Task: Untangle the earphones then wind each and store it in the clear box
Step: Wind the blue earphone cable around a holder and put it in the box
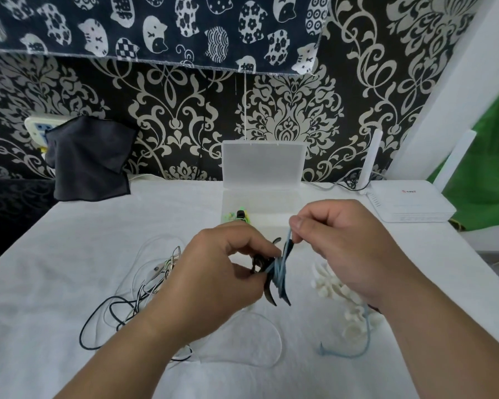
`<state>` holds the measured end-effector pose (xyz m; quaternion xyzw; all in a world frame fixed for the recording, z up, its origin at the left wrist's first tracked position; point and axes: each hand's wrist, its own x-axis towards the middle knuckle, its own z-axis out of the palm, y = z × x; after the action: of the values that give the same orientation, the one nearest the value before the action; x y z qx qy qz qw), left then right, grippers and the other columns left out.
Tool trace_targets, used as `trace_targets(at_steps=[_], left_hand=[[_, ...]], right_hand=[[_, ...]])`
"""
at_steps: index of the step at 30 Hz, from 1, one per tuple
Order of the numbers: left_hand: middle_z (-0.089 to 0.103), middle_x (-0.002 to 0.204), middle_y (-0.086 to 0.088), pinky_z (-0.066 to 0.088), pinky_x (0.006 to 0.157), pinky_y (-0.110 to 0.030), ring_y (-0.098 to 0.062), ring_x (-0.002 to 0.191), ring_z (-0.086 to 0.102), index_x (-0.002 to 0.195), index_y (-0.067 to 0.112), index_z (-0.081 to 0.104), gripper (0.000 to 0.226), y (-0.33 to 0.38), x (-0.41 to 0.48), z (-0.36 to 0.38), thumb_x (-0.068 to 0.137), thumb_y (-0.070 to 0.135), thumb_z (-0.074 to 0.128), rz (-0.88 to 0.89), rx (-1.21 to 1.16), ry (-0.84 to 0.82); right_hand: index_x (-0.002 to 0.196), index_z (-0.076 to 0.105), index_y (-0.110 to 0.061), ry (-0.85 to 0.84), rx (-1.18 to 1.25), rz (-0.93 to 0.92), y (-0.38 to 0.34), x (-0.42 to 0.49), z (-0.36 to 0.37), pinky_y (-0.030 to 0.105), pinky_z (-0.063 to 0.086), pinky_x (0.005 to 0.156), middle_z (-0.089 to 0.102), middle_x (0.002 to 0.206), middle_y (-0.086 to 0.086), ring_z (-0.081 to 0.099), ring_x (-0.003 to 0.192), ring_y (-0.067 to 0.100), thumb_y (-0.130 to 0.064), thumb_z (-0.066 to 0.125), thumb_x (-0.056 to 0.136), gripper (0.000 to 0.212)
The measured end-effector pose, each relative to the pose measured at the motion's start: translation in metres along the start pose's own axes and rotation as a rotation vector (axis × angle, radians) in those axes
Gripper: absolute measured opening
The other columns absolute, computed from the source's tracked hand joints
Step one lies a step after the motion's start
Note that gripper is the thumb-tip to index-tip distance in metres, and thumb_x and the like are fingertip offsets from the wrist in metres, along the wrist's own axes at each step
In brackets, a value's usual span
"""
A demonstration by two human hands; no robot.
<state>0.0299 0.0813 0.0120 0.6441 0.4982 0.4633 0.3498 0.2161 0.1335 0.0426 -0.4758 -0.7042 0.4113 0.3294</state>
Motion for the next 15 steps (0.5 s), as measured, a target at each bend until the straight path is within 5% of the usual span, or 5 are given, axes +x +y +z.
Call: trace_targets(at_steps=[4,8,15], left_hand=[[0.071,0.086,-0.004,0.057,0.066,-0.025,-0.024,0.09,0.068,0.084,0.022,0.076,0.036,0.001,0.002,-0.001,0.072,-0.012,0.074,-0.034,-0.17,-0.023],[0.07,0.083,-0.005,0.056,0.066,-0.026,-0.02,0.085,0.068,0.083,0.02,0.077,0.031,0.003,0.002,-0.001,0.066,-0.006,0.071,-0.027,-0.239,0.001],[0.067,0.087,-0.01,0.06,0.067,-0.036,-0.02,0.088,0.068,0.094,0.021,0.076,0.041,-0.001,0.006,-0.004,0.066,-0.01,0.072,-0.029,-0.332,0.201]], right_hand=[[0.071,0.067,-0.01,0.079,-0.006,0.027,0.01,0.005,0.004,0.013,0.023,0.042,0.032,0.042,-0.013,0.03,0.038,0.005,-0.024,0.062,0.095,0.028],[0.074,0.066,-0.01,0.062,0.098,0.127,0.019,0.009,0.008,0.027,0.027,0.051,0.04,0.05,-0.009,0.032,0.046,0.01,-0.023,0.065,0.094,0.024],[0.08,0.071,-0.009,-0.329,-0.013,0.228,0.018,0.002,0.026,0.029,0.028,0.056,0.047,0.064,0.004,0.036,0.056,0.015,-0.035,0.053,0.1,0.037]])
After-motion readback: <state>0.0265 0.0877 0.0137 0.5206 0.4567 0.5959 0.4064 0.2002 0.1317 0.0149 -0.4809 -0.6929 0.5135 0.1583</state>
